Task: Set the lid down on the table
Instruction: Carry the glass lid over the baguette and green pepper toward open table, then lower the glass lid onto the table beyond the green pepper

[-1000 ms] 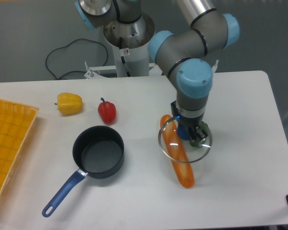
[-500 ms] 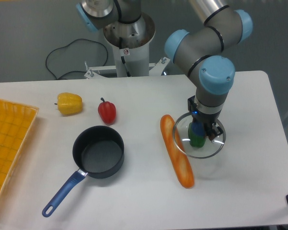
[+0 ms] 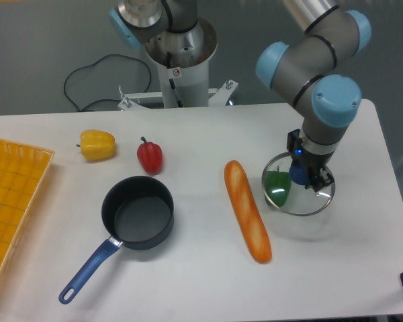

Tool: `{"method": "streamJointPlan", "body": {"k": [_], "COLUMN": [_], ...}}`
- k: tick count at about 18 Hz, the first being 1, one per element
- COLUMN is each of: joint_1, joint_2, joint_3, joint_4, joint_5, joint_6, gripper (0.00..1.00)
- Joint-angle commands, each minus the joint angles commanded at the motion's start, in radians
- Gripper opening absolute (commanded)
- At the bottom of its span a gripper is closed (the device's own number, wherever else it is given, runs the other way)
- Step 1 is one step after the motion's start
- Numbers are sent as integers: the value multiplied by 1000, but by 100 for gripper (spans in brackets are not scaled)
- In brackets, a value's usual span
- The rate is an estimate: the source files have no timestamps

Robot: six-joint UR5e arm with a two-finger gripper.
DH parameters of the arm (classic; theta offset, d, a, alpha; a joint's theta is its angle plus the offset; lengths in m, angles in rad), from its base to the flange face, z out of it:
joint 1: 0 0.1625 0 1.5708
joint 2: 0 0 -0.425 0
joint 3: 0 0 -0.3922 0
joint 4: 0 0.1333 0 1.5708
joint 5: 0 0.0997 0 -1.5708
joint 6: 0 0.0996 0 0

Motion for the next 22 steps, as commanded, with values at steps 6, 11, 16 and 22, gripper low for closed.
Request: {"method": "streamJointPlan", "body": {"k": [6,11,16,22], "joint_1": [47,92,98,112], "joint_2": [-8,-8,-43,-67], "joint_3": [5,2,0,-2], "joint_4": [0,0,11,15], "joint_5": [0,3,6,9], "joint_6": [83,166,166,166], "gripper": [56,56,56,56]}}
